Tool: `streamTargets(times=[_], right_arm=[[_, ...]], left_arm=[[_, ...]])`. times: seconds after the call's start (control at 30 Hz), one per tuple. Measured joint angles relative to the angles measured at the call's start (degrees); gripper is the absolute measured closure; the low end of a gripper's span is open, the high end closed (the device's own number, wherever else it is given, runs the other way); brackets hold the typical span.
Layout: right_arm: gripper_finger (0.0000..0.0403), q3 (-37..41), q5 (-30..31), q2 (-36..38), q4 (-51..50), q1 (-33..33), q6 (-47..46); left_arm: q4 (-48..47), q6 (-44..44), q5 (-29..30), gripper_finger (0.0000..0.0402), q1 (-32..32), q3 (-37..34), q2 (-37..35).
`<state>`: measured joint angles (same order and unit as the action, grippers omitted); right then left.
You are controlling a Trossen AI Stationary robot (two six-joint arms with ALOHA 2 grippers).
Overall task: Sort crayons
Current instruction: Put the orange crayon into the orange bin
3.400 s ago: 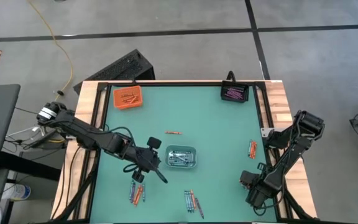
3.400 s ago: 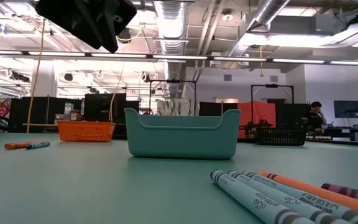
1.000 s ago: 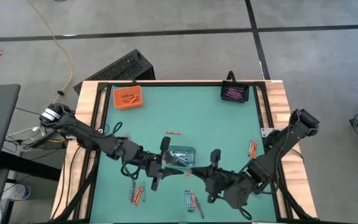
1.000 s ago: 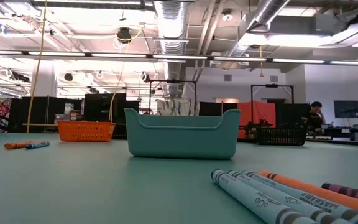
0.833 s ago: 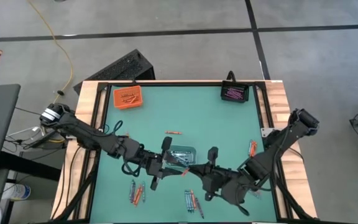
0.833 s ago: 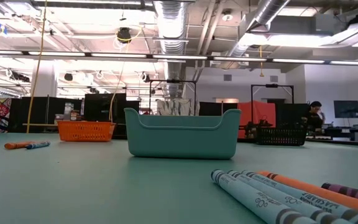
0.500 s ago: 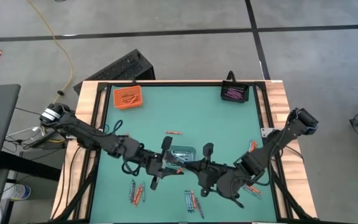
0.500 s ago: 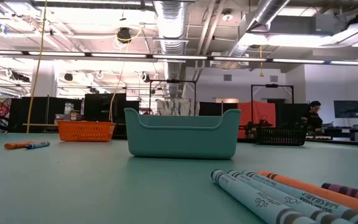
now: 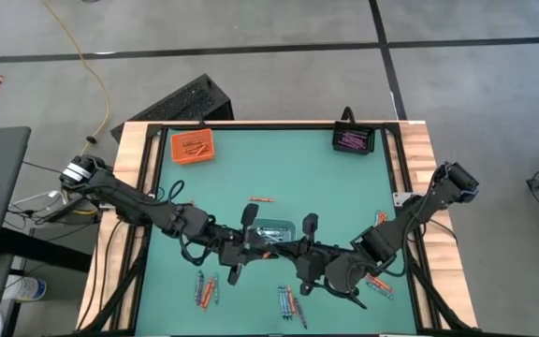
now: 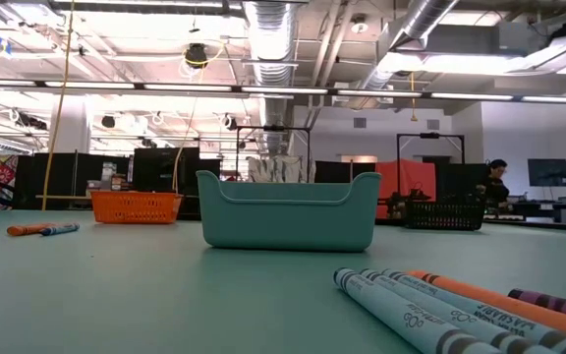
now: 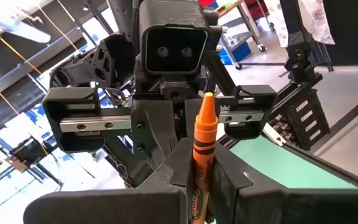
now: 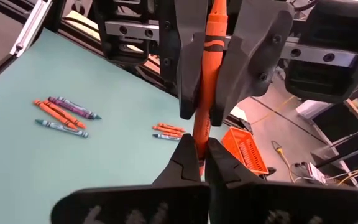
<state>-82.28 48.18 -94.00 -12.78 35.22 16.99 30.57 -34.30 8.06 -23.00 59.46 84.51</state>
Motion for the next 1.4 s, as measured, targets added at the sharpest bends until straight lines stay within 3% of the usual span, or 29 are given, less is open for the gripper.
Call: streamTargets(times=[0.23,0.43,0.6,0.73,1.03,1.4], right_arm=[[0.0389,0.00,1.01,-0.02,-0.31,-0.02,-0.42],[0.0312,0.00,4.63,-0.02,-2.93,-0.13,-2.47],[0.0250,-0.04,7.57,0.00,-11.40,-0.23,-10.14],[0.0223,-0.04,7.67,0.00,-19.42,-0.24,-18.08],[0.0218,-0.04,7.58,0.00,-34.07,-0.52,-32.00],[0.0221,-0.04,5.54,0.00,-32.37,-1.66,-32.13]], left_arm=[[-0.93,-1.70,0.19,0.0393,0.01,0.01,0.00],[-5.85,-4.24,3.27,0.0393,0.05,0.07,-0.15],[-13.58,-4.41,6.61,0.0394,2.33,0.00,-1.73],[-22.31,-2.64,8.53,0.0394,5.85,-0.01,-3.60],[-37.73,-0.39,10.56,0.0394,15.82,-0.02,-9.99],[-48.78,-1.49,10.45,0.0394,27.38,-0.02,-16.97]])
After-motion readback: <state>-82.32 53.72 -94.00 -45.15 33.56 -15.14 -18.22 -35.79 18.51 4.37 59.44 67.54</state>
